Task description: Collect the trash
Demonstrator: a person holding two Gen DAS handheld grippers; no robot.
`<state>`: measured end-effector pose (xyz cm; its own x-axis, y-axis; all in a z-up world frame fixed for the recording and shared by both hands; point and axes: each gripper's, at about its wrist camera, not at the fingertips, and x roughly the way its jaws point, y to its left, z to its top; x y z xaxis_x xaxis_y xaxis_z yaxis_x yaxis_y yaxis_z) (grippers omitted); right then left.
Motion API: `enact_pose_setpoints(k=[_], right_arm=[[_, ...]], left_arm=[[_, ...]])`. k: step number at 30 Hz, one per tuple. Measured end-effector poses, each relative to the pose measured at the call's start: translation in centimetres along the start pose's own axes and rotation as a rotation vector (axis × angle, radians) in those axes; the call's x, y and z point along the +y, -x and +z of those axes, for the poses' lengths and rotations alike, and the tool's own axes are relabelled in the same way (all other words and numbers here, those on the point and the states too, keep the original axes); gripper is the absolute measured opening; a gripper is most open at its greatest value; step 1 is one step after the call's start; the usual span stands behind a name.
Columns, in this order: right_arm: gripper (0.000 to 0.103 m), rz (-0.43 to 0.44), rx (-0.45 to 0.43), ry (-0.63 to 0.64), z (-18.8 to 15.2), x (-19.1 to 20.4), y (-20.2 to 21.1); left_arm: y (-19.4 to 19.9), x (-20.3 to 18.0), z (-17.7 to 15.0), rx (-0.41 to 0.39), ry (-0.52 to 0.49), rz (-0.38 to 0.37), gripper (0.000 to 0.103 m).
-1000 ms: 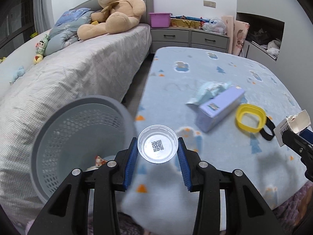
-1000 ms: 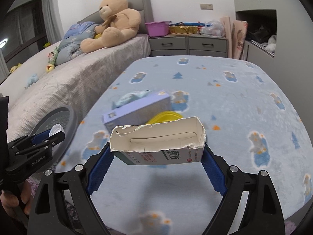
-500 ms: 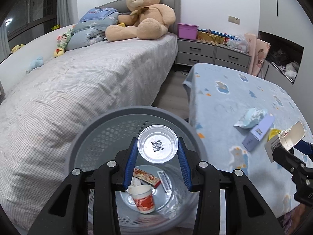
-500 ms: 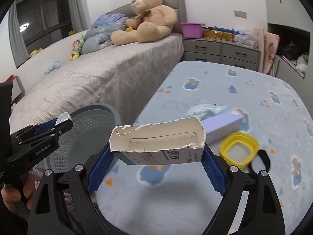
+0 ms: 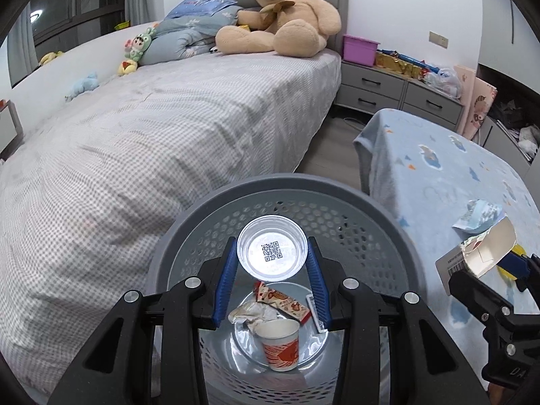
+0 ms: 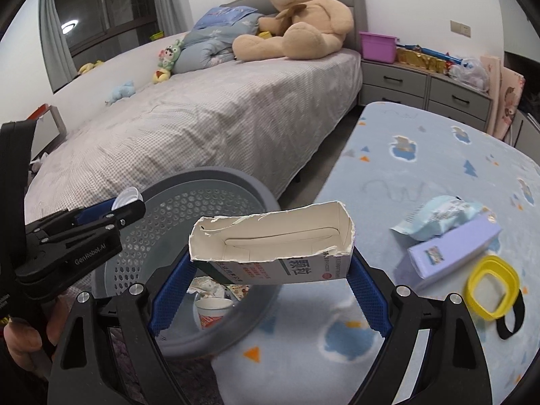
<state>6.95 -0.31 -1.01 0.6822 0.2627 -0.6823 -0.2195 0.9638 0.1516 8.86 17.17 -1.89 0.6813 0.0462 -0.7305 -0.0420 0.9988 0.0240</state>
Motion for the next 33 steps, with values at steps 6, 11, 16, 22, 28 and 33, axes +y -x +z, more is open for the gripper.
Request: enact_pose_setpoints(k=[6, 11, 16, 22, 28, 33], right_arm=[[0.085, 0.025, 0.022, 0.03, 0.6, 1.3, -2.0], [0.085, 0.035, 0.032, 0.052, 1.0, 2.2, -3.2], [0.085, 0.043, 0.053, 0.07, 1.0, 2.8, -4.1], [0.086, 0.047, 0.059, 0.089, 1.0, 3.2, -4.4], [0.087, 0.046, 0.054, 0.098, 1.3, 3.5, -4.3], [0.092, 0.038, 0.041, 0.104, 1.3, 3.6, -4.0]], left_arm=[[-1.1, 0.9, -0.5, 0.03, 0.012, 0.004, 0.039], [-1.7, 1.7, -0.7, 0.046, 0.037, 0.003, 0.039], [-1.8, 2.4, -0.7, 0.052, 0.058, 0.008, 0.039], [-1.8, 2.6, -0.8, 0.051, 0.063, 0.016, 0.039], [-1.6, 2.8, -0.7, 0.041, 0.071, 0.028, 0.053], [-1.4, 3.1, -0.6, 0.032, 0.08, 0.039, 0.06]])
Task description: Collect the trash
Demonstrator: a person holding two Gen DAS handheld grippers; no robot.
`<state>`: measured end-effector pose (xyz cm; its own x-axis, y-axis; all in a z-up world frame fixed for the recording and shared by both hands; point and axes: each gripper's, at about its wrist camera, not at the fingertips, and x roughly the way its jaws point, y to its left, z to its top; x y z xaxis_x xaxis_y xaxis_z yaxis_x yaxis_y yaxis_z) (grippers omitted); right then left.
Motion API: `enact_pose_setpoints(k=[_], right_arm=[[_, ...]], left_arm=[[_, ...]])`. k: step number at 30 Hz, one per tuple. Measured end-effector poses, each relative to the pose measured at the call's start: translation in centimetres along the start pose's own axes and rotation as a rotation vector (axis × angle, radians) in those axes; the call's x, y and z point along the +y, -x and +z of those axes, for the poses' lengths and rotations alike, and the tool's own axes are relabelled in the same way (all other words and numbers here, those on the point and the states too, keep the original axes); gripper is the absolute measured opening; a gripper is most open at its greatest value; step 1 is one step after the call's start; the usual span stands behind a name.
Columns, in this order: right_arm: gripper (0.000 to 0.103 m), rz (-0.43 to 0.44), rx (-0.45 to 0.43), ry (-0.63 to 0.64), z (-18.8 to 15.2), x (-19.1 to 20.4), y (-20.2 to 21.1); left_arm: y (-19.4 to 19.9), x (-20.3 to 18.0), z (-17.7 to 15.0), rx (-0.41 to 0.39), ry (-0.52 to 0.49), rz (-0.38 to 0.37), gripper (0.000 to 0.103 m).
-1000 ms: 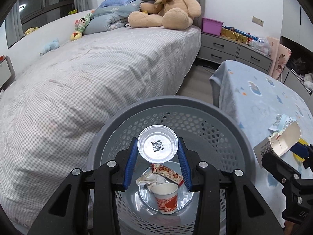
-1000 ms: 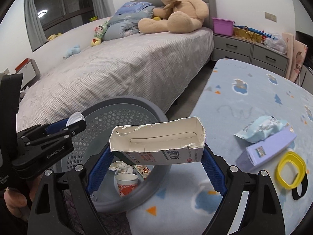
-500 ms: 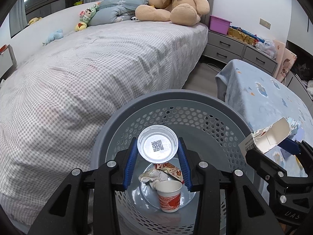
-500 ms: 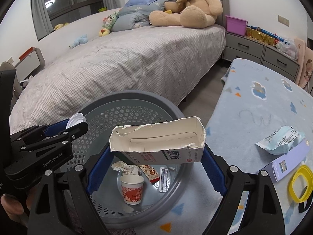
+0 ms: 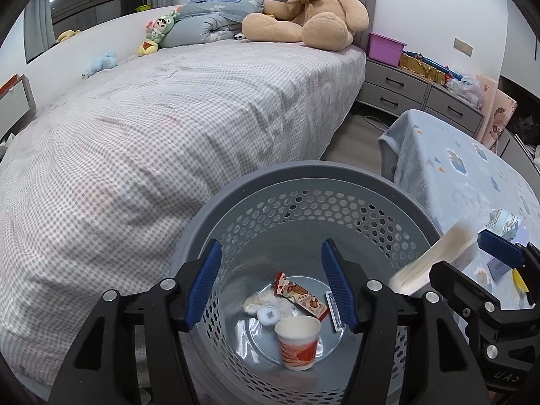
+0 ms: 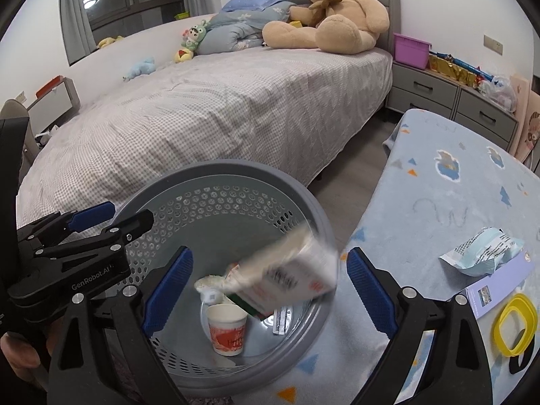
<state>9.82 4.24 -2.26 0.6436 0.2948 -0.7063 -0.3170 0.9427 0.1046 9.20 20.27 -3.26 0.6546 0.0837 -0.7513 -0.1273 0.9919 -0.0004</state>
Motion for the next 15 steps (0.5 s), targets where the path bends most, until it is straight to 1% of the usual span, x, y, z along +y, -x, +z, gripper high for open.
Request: enact_pose_setpoints(k=[15], right_arm=[[0.093, -0.01, -0.003, -0.011, -0.42, -0.23, 0.42]], left_arm=[[-0.04, 0.39, -0.05, -0.001, 0.015, 0.019, 0.061]])
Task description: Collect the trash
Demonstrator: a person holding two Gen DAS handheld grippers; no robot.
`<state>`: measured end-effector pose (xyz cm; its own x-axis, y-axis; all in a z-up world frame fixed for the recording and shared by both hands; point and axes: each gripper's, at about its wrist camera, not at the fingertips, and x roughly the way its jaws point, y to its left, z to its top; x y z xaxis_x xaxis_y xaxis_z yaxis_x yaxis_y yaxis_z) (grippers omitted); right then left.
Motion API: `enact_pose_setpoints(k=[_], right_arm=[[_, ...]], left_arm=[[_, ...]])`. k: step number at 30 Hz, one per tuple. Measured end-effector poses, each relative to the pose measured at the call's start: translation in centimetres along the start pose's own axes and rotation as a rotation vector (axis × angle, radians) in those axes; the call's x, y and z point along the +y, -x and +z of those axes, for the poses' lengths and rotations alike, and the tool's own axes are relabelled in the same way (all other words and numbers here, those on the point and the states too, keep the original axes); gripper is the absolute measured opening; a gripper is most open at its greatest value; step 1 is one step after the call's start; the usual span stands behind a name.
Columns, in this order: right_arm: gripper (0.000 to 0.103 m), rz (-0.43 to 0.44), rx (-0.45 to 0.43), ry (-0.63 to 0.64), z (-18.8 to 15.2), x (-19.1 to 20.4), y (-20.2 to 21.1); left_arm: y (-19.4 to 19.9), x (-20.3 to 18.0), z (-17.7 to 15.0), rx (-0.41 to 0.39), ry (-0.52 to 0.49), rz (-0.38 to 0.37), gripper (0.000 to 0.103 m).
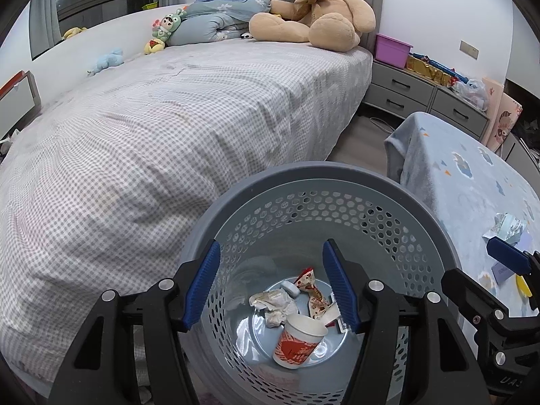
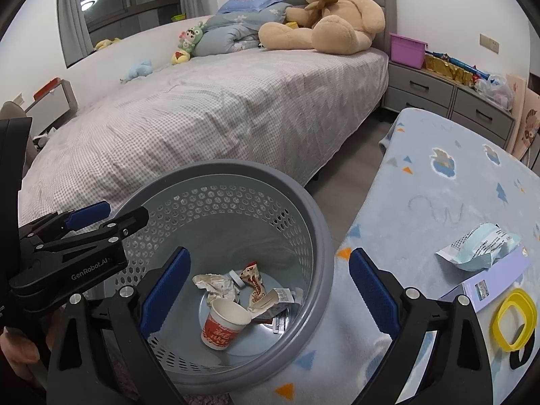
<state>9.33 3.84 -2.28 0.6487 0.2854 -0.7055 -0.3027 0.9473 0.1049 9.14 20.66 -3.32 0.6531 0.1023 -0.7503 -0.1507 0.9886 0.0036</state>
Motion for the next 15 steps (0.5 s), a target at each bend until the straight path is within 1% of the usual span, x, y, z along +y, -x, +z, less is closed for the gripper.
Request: enact_pose_setpoints(k=[15], right_arm=[[0.093, -0.003, 0.001, -0.001, -0.21, -0.21, 0.18]], left_arm=[[-0.02, -0.01, 0.05, -0.001, 0.0, -0.001, 0.061]])
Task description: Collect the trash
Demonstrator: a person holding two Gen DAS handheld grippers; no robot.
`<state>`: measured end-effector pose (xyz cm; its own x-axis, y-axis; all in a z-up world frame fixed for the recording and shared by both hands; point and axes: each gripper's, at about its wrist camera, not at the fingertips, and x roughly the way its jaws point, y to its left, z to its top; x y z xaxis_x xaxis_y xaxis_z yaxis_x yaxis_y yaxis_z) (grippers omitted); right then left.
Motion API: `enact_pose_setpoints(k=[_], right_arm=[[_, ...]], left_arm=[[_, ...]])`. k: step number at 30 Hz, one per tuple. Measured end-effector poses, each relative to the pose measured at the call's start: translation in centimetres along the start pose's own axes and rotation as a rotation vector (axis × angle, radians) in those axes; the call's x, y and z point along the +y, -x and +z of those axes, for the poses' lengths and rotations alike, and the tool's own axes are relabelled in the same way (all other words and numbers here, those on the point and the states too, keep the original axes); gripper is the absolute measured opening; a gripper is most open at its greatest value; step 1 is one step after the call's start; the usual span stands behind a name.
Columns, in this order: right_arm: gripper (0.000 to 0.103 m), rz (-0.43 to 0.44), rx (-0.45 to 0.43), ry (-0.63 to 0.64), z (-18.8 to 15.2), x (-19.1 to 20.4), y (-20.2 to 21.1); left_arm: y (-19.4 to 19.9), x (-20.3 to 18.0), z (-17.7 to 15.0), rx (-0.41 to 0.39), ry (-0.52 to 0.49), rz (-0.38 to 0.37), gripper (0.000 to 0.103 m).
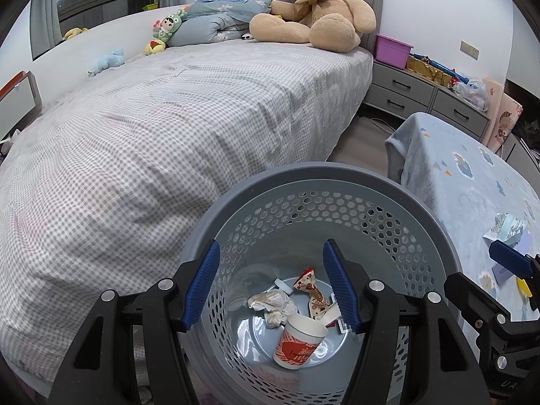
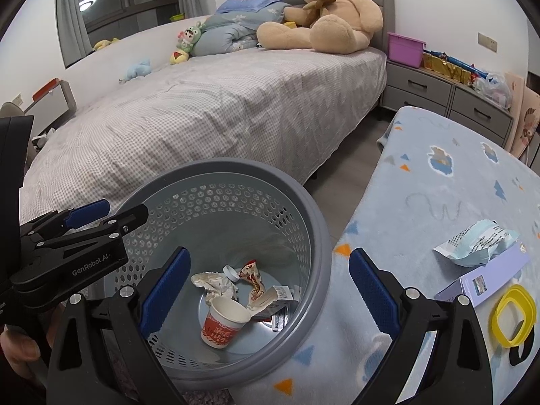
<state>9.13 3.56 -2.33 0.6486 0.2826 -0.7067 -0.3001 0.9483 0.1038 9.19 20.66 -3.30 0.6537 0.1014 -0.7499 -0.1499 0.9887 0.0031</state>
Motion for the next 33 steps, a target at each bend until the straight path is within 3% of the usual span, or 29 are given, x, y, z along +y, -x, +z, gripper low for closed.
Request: enact_pose_setpoints(k=[19, 33], right_arm=[[0.093, -0.03, 0.001, -0.027, -0.9, -1.3, 1.4], [0.093, -0.12, 0.011, -0.113, -4.0, -6.0, 5.0]], left_arm=[[0.4, -1.0, -0.1, -0.016, -0.028, -0.005, 0.063], [1.5, -4.6, -1.9, -0.017, -0.116, -0.037, 0.064]])
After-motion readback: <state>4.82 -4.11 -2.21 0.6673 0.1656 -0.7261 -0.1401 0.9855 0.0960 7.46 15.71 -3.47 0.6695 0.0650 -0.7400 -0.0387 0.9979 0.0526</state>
